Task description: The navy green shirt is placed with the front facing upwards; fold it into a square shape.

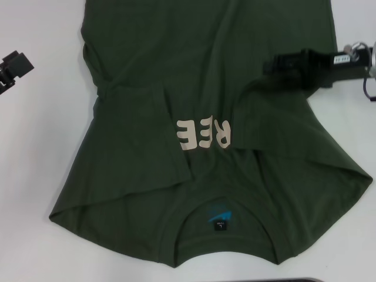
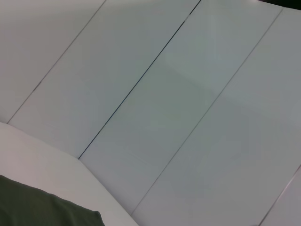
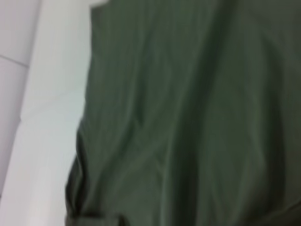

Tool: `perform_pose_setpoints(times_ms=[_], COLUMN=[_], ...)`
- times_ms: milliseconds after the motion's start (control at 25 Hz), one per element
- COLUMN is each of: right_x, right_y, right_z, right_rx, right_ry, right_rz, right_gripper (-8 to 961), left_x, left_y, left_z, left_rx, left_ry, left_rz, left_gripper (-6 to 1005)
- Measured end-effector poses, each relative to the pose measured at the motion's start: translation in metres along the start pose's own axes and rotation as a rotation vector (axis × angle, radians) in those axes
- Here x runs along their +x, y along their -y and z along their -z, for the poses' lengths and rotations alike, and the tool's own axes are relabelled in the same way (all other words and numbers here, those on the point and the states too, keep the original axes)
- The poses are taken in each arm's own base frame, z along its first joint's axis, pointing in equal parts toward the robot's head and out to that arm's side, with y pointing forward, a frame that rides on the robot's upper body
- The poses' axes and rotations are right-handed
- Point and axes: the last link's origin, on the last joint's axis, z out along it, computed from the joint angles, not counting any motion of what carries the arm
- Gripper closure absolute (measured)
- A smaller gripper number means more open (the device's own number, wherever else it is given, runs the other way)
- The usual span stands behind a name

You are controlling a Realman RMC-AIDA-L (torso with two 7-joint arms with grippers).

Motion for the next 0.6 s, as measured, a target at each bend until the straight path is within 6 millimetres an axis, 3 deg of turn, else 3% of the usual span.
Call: perform_pose_setpoints(times_ms=[280, 400, 600], right_x=[-0.023, -0.023, -0.023], right_y=[-0.013, -0.017, -0.028], right_z=[0.005, 0.005, 0.028], right_rx=[-0.099, -0.128, -0.187], right_ry=[0.179, 0.206, 0.179], right_rz=[0.091, 0.15, 0.377], right_gripper=[111, 110, 109], left_x=[0.0, -0.001, 0.001], left_y=[0.0, 0.0, 0.0], left_z=[-0.002, -0.002, 0.0], left_rx=[0.001, 0.002, 0.001], left_ry=[-0.002, -0.002, 0.001], left_rz=[0.001, 0.003, 0.004], left_gripper=[395, 395, 394])
